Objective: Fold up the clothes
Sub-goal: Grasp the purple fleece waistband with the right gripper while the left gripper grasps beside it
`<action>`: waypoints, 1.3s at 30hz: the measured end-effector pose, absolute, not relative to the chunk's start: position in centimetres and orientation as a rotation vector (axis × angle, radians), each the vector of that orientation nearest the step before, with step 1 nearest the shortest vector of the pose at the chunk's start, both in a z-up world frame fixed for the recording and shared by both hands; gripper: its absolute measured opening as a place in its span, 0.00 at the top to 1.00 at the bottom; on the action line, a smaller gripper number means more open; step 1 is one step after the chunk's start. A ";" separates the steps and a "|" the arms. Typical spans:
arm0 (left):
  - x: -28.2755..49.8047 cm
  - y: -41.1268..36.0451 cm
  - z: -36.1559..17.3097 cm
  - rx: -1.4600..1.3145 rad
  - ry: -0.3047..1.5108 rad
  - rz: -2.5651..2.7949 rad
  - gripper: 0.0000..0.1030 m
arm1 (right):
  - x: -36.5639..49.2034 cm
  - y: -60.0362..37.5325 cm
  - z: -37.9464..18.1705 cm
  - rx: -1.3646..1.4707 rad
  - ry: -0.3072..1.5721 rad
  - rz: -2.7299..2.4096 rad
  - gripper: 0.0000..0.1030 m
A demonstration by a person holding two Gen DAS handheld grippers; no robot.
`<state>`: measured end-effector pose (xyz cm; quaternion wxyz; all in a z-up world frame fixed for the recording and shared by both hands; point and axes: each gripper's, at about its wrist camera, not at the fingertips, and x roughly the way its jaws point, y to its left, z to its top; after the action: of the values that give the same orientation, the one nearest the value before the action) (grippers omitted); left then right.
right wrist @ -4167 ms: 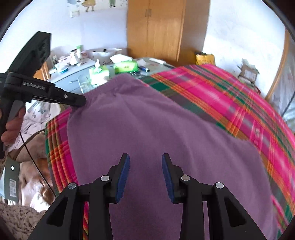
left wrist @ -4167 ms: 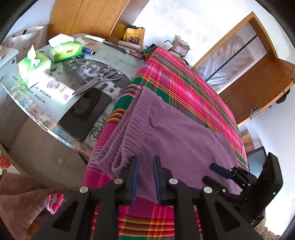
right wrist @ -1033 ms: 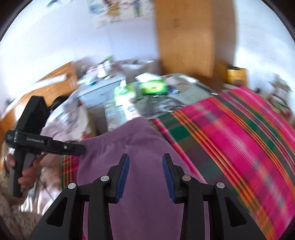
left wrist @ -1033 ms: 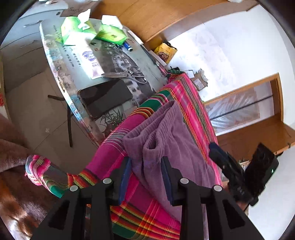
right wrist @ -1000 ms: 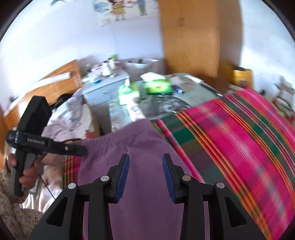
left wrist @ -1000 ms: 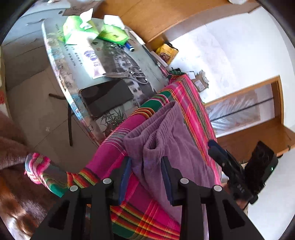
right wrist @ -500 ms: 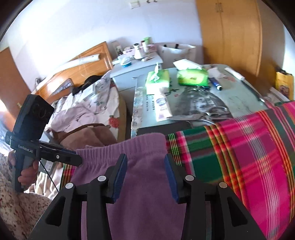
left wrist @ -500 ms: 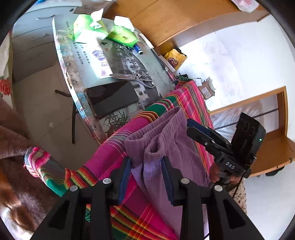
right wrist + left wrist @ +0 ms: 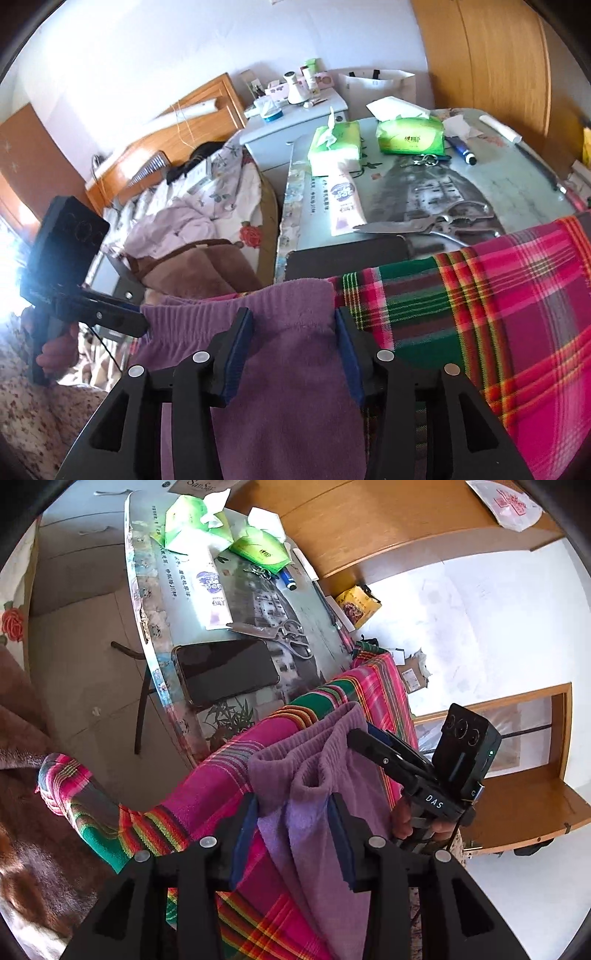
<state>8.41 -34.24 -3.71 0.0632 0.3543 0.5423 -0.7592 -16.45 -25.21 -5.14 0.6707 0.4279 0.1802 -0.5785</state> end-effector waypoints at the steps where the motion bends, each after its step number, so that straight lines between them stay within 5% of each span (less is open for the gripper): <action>1: 8.3 -34.2 -3.7 1.072 1.633 -2.295 0.61 | -16.6 -25.2 -5.2 0.968 0.393 -1.296 0.54; 12: 7.7 -33.6 -3.3 1.079 1.548 -2.335 0.60 | -16.5 -25.6 -5.1 0.992 0.394 -1.288 0.54; 17: 7.4 -33.4 -3.2 1.106 1.467 -2.347 0.71 | -16.0 -25.5 -5.1 0.962 0.437 -1.312 0.55; 27: 7.0 -32.9 -2.8 1.135 1.386 -2.351 0.72 | -15.0 -25.4 -4.9 0.906 0.504 -1.371 0.56; 39: 5.1 -29.1 -1.1 1.231 0.871 -2.378 0.71 | -14.0 -25.3 -4.7 0.865 0.564 -1.411 0.56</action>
<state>5.08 -29.06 -1.11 0.1620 0.4314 0.3051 -0.8334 -13.96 -25.34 -4.66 0.6415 0.3793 0.2475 -0.6191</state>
